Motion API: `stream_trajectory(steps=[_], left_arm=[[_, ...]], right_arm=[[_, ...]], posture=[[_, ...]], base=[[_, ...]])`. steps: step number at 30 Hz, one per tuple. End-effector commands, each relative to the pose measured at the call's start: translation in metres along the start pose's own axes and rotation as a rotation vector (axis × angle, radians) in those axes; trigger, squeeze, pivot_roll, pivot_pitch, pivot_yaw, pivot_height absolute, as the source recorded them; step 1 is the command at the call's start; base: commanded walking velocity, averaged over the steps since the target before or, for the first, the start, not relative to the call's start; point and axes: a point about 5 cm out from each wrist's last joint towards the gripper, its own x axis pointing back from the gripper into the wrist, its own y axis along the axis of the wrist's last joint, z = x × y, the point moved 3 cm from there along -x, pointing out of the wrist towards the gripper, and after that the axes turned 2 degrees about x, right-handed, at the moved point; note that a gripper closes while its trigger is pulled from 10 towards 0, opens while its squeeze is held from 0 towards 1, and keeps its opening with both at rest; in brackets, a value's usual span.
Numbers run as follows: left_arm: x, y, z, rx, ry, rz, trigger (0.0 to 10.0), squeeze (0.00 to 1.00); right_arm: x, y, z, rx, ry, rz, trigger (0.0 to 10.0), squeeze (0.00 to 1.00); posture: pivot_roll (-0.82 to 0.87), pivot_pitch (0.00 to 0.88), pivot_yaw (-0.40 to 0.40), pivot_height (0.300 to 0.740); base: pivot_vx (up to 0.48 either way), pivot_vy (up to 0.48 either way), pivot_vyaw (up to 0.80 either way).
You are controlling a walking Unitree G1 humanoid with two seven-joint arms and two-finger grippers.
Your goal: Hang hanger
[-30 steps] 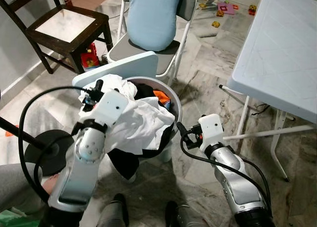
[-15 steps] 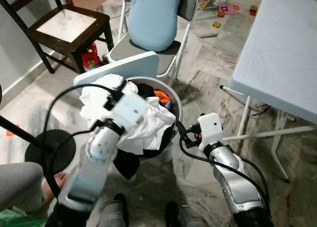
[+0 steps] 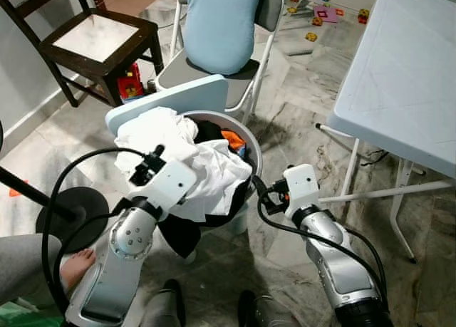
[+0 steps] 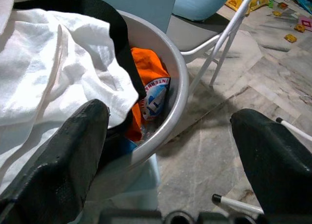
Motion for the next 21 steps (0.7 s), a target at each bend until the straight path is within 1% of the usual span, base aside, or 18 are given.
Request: stream_trajectory(steps=[1, 2, 4, 6, 21], left_arm=[[0.0016, -0.0086, -0.008, 0.019, -0.028, 0.037, 10.0, 0.0], [0.0006, -0.0091, -0.0075, 0.025, -0.025, 0.039, 4.2, 0.0], [-0.0001, -0.0093, -0.007, 0.03, -0.021, 0.039, 4.2, 0.0], [-0.0019, -0.007, -0.002, 0.036, 0.004, 0.032, 0.0, 0.0], [-0.0022, -0.0131, 0.0007, 0.038, 0.014, 0.053, 0.0, 0.0]], right_arm=[[0.0019, -0.0068, -0.0009, -0.001, -0.001, 0.022, 10.0, 0.0], [0.0019, -0.0068, -0.001, -0.001, -0.002, 0.022, 10.0, 0.0], [0.002, -0.0067, -0.001, -0.001, -0.002, 0.022, 10.0, 0.0], [0.0024, -0.0068, -0.0012, -0.001, -0.004, 0.022, 10.0, 0.0], [0.0031, -0.0074, -0.0013, -0.006, -0.002, 0.023, 10.0, 0.0]], posture=[[0.06, 0.247, -0.073, 0.74], [0.06, 0.247, -0.073, 0.74], [0.06, 0.247, -0.072, 0.74], [0.06, 0.247, -0.072, 0.74], [0.06, 0.253, -0.072, 0.74]], base=[[0.0, 0.0, 0.0], [0.0, 0.0, 0.0], [0.0, 0.0, 0.0], [0.0, 0.0, 0.0], [0.0, 0.0, 0.0]])
